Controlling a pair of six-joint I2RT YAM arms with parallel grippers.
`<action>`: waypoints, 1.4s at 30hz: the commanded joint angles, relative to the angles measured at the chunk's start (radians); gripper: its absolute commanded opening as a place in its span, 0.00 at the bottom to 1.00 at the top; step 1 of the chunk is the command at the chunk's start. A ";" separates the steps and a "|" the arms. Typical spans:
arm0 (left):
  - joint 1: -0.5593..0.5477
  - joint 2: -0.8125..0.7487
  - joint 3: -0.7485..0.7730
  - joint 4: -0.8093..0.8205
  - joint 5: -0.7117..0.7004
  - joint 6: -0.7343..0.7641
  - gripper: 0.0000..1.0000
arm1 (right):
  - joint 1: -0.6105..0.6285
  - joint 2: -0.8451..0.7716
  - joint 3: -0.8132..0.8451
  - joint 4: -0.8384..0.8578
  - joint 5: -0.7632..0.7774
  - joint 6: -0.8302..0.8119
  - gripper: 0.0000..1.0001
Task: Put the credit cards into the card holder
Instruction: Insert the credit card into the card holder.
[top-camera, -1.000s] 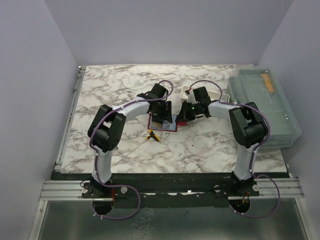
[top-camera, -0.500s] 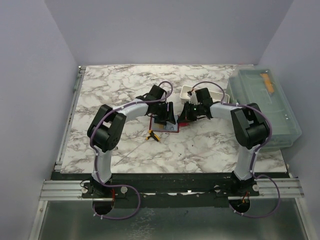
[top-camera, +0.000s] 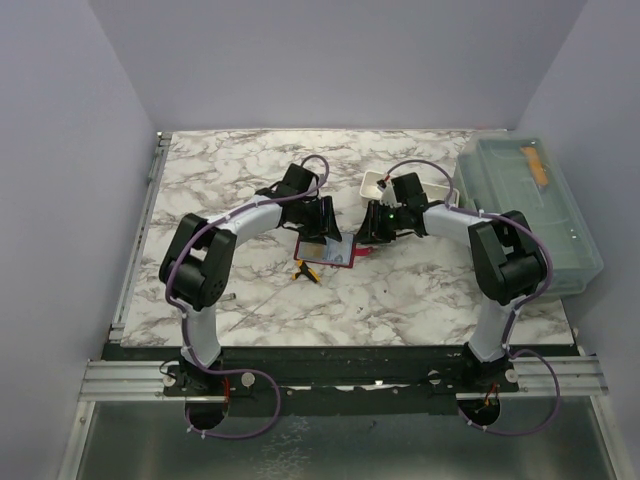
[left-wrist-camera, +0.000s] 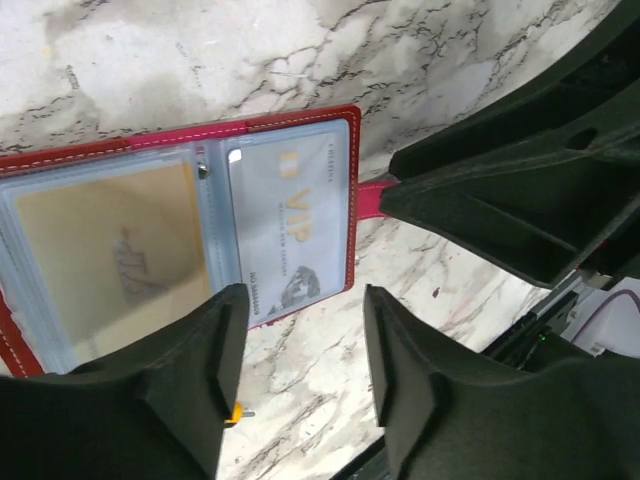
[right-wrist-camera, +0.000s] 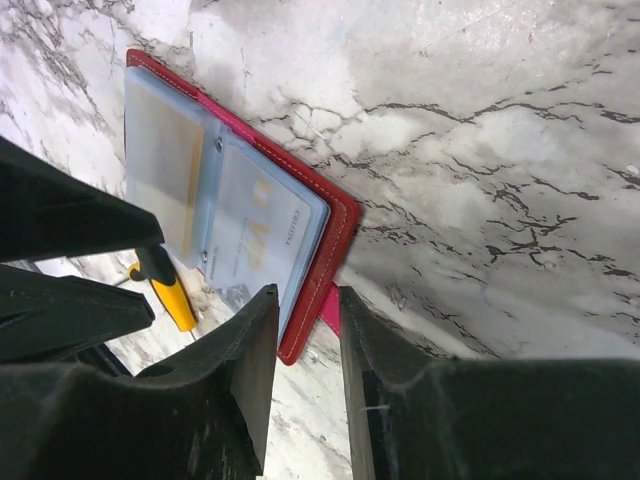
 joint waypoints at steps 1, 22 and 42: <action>-0.006 -0.003 0.032 -0.012 0.026 -0.011 0.49 | 0.003 -0.010 -0.001 0.001 -0.034 0.022 0.35; 0.002 0.107 -0.023 -0.006 -0.133 -0.013 0.13 | 0.012 0.063 -0.028 0.100 -0.179 0.068 0.44; 0.008 0.112 -0.053 0.006 -0.123 -0.026 0.10 | 0.042 0.041 -0.015 0.091 -0.177 0.078 0.42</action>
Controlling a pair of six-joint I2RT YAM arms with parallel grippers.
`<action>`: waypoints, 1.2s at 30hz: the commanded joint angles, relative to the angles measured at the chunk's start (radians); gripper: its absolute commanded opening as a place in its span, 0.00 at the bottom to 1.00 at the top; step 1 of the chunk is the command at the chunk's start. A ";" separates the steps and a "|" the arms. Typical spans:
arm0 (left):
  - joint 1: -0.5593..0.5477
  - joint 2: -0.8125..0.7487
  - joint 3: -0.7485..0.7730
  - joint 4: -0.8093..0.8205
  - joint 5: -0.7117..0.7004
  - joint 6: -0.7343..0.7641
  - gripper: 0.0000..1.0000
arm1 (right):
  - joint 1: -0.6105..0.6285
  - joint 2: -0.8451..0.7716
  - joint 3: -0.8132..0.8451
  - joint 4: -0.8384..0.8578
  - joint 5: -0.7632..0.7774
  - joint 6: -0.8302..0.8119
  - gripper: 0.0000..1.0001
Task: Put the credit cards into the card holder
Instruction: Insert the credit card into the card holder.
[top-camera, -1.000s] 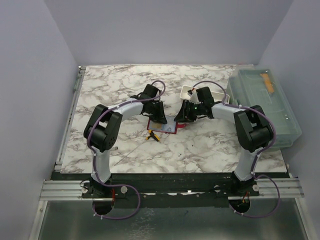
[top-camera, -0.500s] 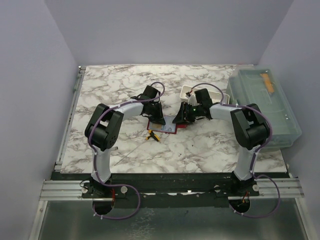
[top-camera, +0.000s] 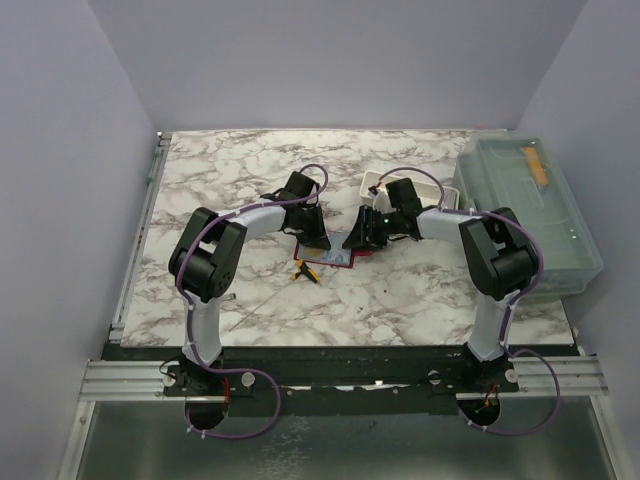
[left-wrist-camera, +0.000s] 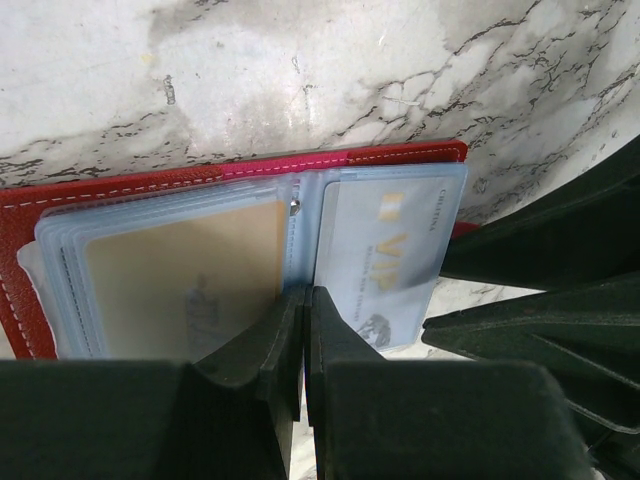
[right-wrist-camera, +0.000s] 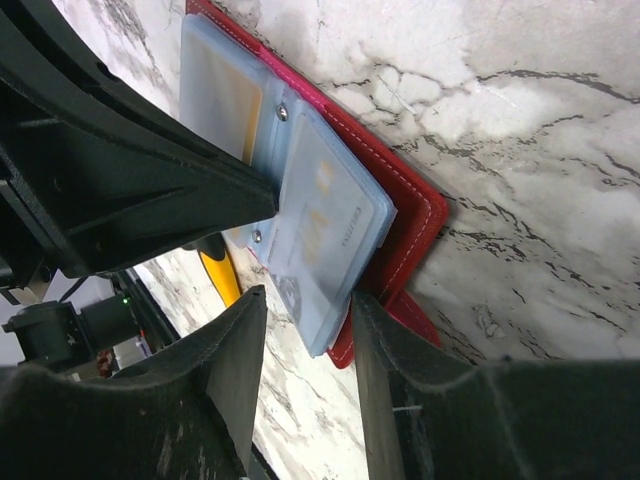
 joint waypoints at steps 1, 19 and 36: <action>0.003 0.027 -0.037 -0.030 -0.052 0.015 0.10 | 0.016 -0.015 0.004 -0.006 -0.004 0.004 0.42; 0.002 0.022 -0.034 -0.030 -0.039 0.020 0.08 | 0.029 -0.065 -0.020 -0.060 0.048 -0.012 0.46; 0.003 0.024 -0.036 -0.030 -0.035 0.020 0.06 | 0.042 -0.080 -0.028 -0.057 0.048 -0.002 0.47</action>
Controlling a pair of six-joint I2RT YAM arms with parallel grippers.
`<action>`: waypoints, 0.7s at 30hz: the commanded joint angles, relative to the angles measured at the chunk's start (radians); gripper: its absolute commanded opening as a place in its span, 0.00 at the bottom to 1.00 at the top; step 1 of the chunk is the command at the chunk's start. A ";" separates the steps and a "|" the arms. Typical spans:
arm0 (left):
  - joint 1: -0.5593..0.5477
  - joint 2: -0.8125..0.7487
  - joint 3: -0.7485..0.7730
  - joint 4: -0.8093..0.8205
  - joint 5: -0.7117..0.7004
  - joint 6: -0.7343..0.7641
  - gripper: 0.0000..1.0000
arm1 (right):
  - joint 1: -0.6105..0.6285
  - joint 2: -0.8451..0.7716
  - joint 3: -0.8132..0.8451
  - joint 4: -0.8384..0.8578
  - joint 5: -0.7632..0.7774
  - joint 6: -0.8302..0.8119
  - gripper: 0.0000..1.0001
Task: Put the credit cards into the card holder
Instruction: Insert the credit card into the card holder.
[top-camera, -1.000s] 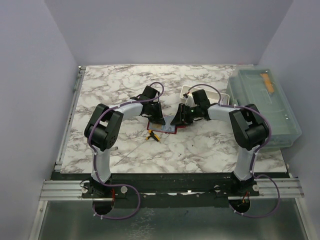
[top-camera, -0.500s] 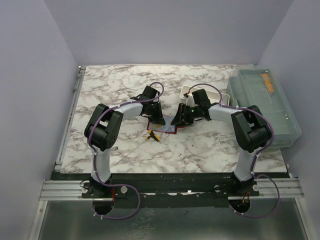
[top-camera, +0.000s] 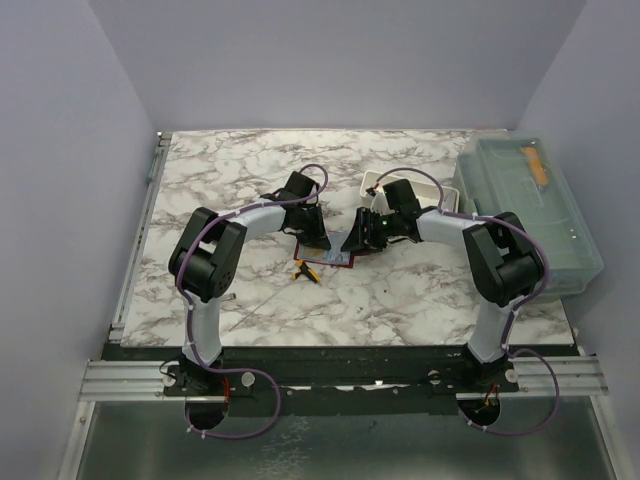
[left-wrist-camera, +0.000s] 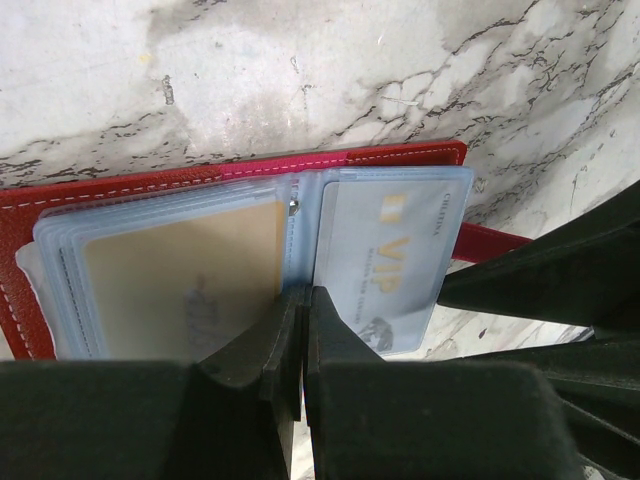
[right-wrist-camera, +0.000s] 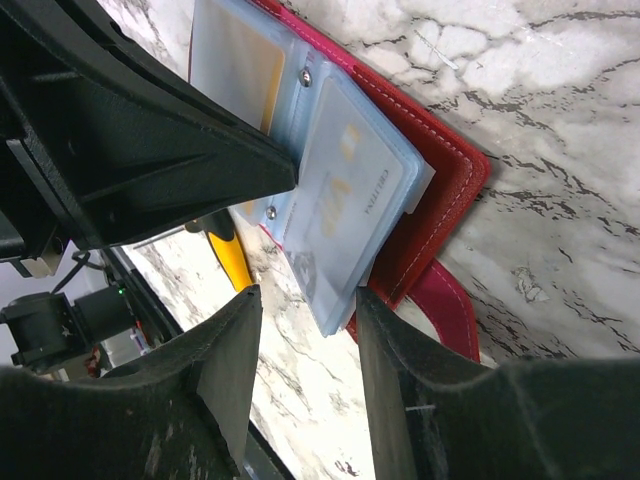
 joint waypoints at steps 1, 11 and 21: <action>0.001 0.023 -0.035 -0.031 -0.040 0.023 0.06 | 0.009 -0.030 -0.010 -0.015 0.016 0.001 0.47; 0.001 0.024 -0.036 -0.031 -0.040 0.023 0.06 | 0.017 -0.047 -0.016 -0.027 0.030 -0.002 0.47; 0.001 0.021 -0.036 -0.032 -0.039 0.027 0.05 | 0.020 -0.057 -0.017 -0.044 0.051 -0.011 0.47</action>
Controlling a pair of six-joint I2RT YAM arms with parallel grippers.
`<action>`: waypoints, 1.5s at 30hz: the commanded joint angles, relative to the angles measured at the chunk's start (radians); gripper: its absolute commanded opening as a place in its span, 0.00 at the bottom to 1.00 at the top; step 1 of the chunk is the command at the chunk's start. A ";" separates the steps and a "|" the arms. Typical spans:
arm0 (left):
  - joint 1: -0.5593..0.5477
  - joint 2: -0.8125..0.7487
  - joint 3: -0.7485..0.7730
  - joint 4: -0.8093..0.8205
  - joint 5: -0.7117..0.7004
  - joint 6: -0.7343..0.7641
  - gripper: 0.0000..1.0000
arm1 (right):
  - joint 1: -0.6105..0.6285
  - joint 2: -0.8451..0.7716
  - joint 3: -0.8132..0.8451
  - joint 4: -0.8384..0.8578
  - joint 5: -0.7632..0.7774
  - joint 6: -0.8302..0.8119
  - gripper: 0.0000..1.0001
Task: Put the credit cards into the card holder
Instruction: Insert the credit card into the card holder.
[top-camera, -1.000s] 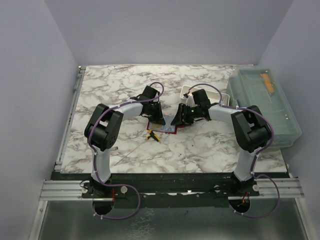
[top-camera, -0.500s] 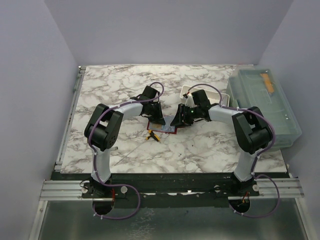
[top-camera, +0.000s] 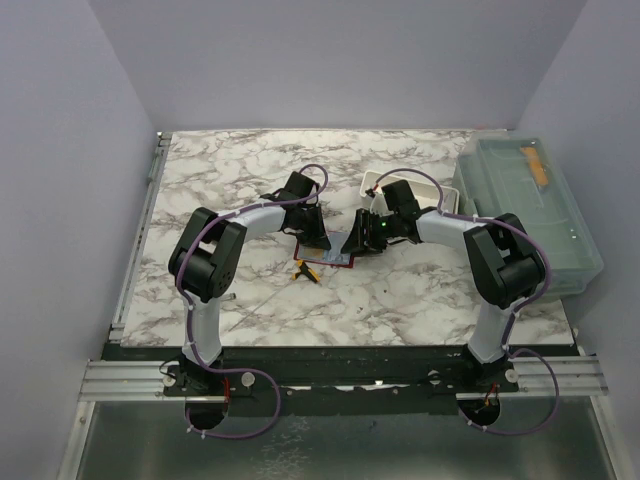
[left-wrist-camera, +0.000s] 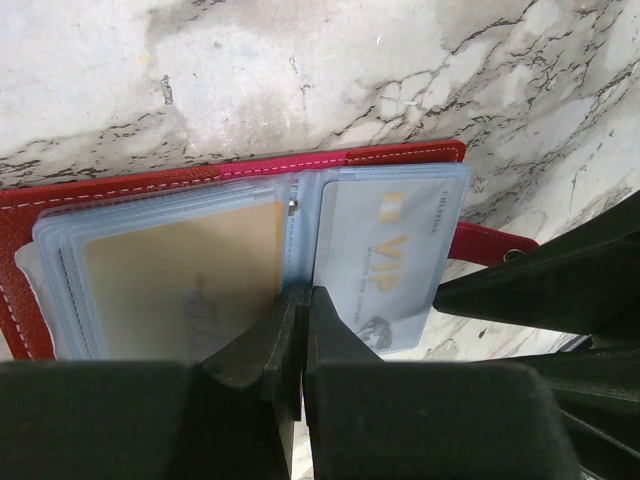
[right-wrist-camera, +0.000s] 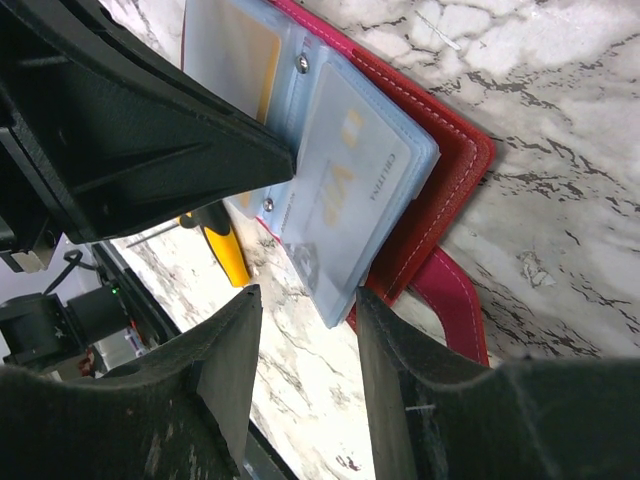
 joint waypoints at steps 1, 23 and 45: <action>0.001 0.023 -0.034 -0.035 -0.039 0.025 0.05 | 0.009 -0.040 -0.010 -0.026 0.028 -0.011 0.47; 0.001 0.024 -0.031 -0.034 -0.013 0.018 0.03 | 0.028 0.001 -0.016 0.143 -0.030 0.086 0.47; 0.002 -0.039 -0.007 -0.028 0.062 0.003 0.27 | 0.025 -0.096 -0.117 0.133 0.104 0.112 0.57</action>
